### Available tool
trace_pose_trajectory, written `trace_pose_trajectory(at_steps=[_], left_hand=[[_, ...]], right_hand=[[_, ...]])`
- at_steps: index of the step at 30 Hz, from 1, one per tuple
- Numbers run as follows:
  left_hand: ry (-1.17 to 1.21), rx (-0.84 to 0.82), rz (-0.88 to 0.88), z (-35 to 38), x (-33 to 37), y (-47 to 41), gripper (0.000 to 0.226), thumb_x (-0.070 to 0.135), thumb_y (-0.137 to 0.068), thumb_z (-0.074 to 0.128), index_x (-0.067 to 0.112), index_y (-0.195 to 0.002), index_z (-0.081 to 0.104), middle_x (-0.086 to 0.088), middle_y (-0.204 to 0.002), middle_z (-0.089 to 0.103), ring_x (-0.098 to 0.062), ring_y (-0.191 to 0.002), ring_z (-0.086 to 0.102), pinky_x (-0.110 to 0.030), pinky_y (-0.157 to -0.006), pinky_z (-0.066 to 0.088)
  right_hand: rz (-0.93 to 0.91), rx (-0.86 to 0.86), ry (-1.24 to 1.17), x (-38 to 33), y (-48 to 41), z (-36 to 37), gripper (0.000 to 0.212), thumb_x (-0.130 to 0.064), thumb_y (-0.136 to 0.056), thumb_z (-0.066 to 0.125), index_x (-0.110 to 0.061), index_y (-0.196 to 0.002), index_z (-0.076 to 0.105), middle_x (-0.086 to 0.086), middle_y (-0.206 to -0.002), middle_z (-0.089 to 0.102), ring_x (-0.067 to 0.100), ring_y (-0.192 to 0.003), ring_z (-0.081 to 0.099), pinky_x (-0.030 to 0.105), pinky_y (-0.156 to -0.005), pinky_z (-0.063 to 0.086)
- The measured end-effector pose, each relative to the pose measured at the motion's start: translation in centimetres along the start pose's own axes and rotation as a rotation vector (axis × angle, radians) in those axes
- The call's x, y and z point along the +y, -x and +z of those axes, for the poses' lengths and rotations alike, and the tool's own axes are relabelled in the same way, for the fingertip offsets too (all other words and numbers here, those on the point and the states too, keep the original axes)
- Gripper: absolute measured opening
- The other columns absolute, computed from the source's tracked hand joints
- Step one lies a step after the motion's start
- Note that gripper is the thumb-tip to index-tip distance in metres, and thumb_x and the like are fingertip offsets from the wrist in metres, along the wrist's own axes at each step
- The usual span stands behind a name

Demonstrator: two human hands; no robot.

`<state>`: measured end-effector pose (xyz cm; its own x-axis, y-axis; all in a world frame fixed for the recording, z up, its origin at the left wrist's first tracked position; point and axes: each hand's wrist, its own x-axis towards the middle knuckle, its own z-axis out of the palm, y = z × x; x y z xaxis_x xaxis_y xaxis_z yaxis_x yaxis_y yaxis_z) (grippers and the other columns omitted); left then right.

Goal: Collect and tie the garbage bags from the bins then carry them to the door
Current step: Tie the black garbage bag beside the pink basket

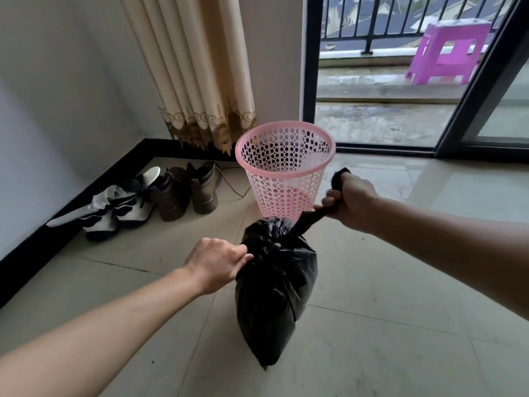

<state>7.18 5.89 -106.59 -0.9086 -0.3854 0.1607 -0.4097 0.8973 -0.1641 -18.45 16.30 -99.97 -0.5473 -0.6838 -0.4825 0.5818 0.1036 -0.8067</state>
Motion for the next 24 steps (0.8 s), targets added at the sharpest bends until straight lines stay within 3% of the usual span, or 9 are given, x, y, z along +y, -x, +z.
trace_pose_trajectory(at_steps=[3, 7, 9, 11, 12, 15, 19, 21, 24], left_hand=[[-0.041, 0.052, -0.006, -0.3, -1.1, 0.4, 0.042, 0.048, -0.090, 0.037, 0.019, -0.061, 0.048, 0.002, -0.043, 0.055, -0.021, -0.038, 0.055, -0.023, -0.039, 0.023], [0.026, -0.102, -0.064, -0.1, -0.3, 0.4, 0.036, 0.046, -0.097, 0.039, 0.018, -0.081, 0.054, -0.005, -0.072, 0.067, -0.030, -0.070, 0.063, -0.030, -0.057, 0.032], [0.103, -0.222, -0.130, 0.4, -0.2, 0.6, 0.024, 0.040, -0.097, 0.041, 0.020, -0.090, 0.054, -0.004, -0.084, 0.067, -0.030, -0.081, 0.062, -0.032, -0.062, 0.038], [0.288, -0.311, -0.231, 0.9, -0.9, 1.1, 0.009, 0.025, -0.090, 0.049, 0.026, -0.094, 0.057, -0.001, -0.088, 0.066, -0.028, -0.086, 0.061, -0.034, -0.069, 0.047], [0.404, -0.331, -0.294, 1.1, -1.2, 1.3, 0.017, 0.017, -0.085, 0.052, 0.028, -0.095, 0.059, 0.000, -0.087, 0.064, -0.026, -0.086, 0.061, -0.034, -0.072, 0.049], [0.667, -0.311, -0.439, 0.8, -1.2, 1.0, 0.036, -0.001, -0.080, 0.050, 0.026, -0.100, 0.063, 0.005, -0.078, 0.057, -0.015, -0.072, 0.053, -0.026, -0.065, 0.043], [1.002, -0.238, -0.602, -0.2, -1.0, -0.7, 0.039, -0.008, -0.084, 0.036, 0.013, -0.108, 0.059, -0.004, -0.083, 0.067, -0.015, -0.066, 0.055, -0.026, -0.063, 0.044], [0.991, -0.185, -0.613, -0.5, -1.1, -1.4, 0.039, -0.006, -0.088, 0.033, 0.011, -0.113, 0.059, -0.008, -0.087, 0.068, -0.018, -0.072, 0.058, -0.031, -0.071, 0.050], [0.724, -0.142, -0.528, -0.7, -2.0, -1.7, 0.036, 0.004, -0.095, 0.038, 0.011, -0.123, 0.060, -0.009, -0.097, 0.068, -0.026, -0.090, 0.062, -0.039, -0.089, 0.051]], right_hand=[[0.015, 0.159, 0.162, 0.3, -0.9, -1.8, 0.020, -0.010, -0.093, 0.032, -0.017, -0.075, 0.034, -0.001, -0.046, 0.027, 0.013, -0.035, 0.026, 0.031, -0.054, 0.052], [0.061, 0.194, 0.291, 1.2, -1.4, -2.5, 0.016, -0.006, -0.091, 0.031, -0.015, -0.077, 0.035, 0.002, -0.057, 0.030, 0.015, -0.042, 0.029, 0.031, -0.054, 0.050], [0.098, 0.124, 0.303, 0.9, -1.4, -2.7, 0.017, -0.009, -0.094, 0.034, -0.013, -0.080, 0.042, 0.005, -0.061, 0.042, 0.019, -0.049, 0.044, 0.034, -0.058, 0.051], [0.151, -0.058, 0.350, 0.4, -1.0, -3.1, 0.018, -0.014, -0.098, 0.040, -0.012, -0.086, 0.053, 0.011, -0.078, 0.061, 0.024, -0.072, 0.063, 0.040, -0.074, 0.055], [0.173, -0.160, 0.368, 0.3, -0.8, -3.4, 0.015, -0.014, -0.097, 0.044, -0.012, -0.089, 0.057, 0.011, -0.089, 0.066, 0.025, -0.085, 0.066, 0.042, -0.082, 0.054], [0.190, -0.234, 0.401, 0.8, -0.5, -3.6, 0.004, -0.012, -0.091, 0.056, -0.010, -0.094, 0.059, 0.009, -0.102, 0.061, 0.023, -0.099, 0.061, 0.040, -0.087, 0.052], [0.280, -0.236, 0.631, 4.7, -0.4, -3.5, 0.028, -0.022, -0.092, 0.063, -0.007, -0.115, 0.061, 0.011, -0.116, 0.053, 0.020, -0.098, 0.055, 0.031, -0.079, 0.053], [0.226, -0.236, 0.758, 6.7, 0.0, -2.7, 0.027, -0.032, -0.094, 0.061, -0.013, -0.112, 0.063, 0.007, -0.113, 0.059, 0.018, -0.094, 0.054, 0.028, -0.072, 0.051], [-0.006, -0.080, 0.723, 7.6, -0.4, -1.2, 0.026, -0.033, -0.096, 0.057, -0.015, -0.113, 0.065, 0.005, -0.115, 0.067, 0.017, -0.093, 0.057, 0.027, -0.062, 0.047]])
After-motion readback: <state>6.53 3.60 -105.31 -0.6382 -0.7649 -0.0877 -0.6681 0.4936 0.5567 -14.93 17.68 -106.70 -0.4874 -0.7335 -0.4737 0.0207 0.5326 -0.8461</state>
